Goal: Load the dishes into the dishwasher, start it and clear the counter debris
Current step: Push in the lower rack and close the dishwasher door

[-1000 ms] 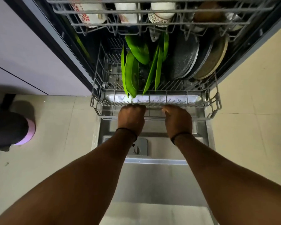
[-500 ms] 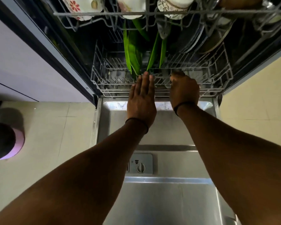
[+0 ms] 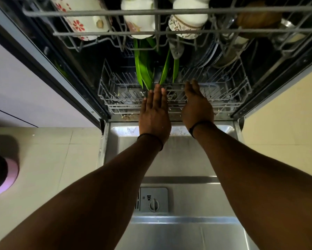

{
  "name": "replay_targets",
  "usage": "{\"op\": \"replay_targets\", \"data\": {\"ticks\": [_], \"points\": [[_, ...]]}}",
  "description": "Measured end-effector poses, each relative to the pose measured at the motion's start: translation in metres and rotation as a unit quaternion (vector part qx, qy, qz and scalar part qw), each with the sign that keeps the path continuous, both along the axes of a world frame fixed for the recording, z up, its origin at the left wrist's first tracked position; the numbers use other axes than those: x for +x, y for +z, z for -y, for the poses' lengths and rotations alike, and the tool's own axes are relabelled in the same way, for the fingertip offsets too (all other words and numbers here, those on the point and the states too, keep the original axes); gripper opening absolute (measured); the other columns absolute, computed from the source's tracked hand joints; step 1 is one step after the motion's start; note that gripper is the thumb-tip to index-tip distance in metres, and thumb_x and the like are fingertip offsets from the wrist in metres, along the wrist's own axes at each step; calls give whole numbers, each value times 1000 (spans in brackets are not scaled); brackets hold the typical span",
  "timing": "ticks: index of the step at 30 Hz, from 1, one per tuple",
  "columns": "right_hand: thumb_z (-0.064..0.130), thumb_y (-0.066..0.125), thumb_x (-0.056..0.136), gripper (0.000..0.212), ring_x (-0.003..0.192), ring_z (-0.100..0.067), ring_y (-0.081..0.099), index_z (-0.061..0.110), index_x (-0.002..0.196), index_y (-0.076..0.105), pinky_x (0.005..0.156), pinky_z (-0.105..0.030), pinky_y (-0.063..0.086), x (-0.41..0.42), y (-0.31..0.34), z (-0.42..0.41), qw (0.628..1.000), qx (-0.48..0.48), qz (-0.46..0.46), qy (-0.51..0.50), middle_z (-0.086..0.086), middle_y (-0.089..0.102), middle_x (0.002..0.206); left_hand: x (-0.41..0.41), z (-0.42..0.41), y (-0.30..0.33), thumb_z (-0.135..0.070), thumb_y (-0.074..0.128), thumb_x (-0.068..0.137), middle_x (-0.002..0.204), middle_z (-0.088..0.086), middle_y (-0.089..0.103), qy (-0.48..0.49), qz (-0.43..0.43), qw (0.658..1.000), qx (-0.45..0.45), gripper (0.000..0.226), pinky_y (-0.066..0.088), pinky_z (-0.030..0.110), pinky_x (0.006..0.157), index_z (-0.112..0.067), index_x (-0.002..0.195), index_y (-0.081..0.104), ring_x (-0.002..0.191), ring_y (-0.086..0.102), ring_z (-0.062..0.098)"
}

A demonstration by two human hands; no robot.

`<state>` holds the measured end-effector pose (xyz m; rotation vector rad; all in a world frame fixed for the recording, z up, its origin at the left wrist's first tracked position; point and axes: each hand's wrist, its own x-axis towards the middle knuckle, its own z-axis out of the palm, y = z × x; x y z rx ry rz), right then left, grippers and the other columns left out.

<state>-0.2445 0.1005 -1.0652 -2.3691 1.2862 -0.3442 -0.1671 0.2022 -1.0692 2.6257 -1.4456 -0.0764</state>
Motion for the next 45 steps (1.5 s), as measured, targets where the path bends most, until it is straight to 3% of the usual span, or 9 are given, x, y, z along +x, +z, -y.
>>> {"op": "replay_targets", "data": {"ticks": [7,23,27,31,34,37,40,43,45], "points": [[2,44,91,80,147,-34,8,24,154,0,113,-50,28,-8,7,-13,993,-35,-99,47,0,-7,161,-10,-14,7,-9,29,91,160,7,-18,3,-10,1000,28,74,-1,41,121,-14,153,-11,148,-12,25],[25,42,100,52,144,-23,24,20,150,27,117,-36,25,-211,-51,-244,959,137,-219,114,-3,24,158,-175,-256,-40,-17,44,92,159,11,16,49,-156,972,170,64,20,39,118,-18,152,21,146,17,28],[25,45,99,42,134,-23,41,16,139,47,108,-32,33,-232,-53,-289,968,197,-150,33,-7,45,146,-205,-283,-41,-23,54,88,113,12,59,174,-185,963,93,28,47,39,87,-11,113,61,104,57,31],[19,47,97,25,103,-28,60,5,101,67,73,-21,35,-264,-42,-346,938,280,-105,-178,-13,67,108,-245,-336,-55,-36,46,94,100,15,69,387,-341,848,120,37,48,33,82,-7,92,68,94,63,34],[33,49,96,38,96,-30,65,2,99,70,74,-23,41,-294,-50,-379,866,371,-97,-320,-12,70,99,-281,-380,-69,-56,39,93,80,14,73,492,-434,748,100,63,56,37,80,-2,84,71,76,70,31],[43,63,87,39,72,-29,67,4,83,67,78,-43,58,-322,-75,-402,751,480,32,-453,-11,70,82,-308,-394,-79,-58,49,92,61,15,65,627,-549,553,-18,65,58,40,59,4,88,66,44,60,26],[43,73,81,50,78,-31,63,2,107,60,81,-46,57,-342,-78,-421,636,519,107,-561,-8,61,87,-323,-400,-81,-61,55,88,85,17,58,679,-594,424,-80,59,52,34,61,-7,110,54,59,55,27],[53,73,77,82,117,-39,53,5,135,41,100,-47,46,-358,-90,-440,546,562,151,-603,-14,52,129,-334,-406,-95,-77,54,75,114,15,55,666,-638,358,-143,81,50,36,78,-16,128,47,82,61,25],[58,73,73,91,127,-37,43,12,142,36,105,-48,41,-362,-93,-441,529,592,196,-576,-13,40,145,-333,-400,-101,-82,54,70,136,12,50,642,-662,341,-183,93,42,43,96,-22,139,42,116,56,31]]}}
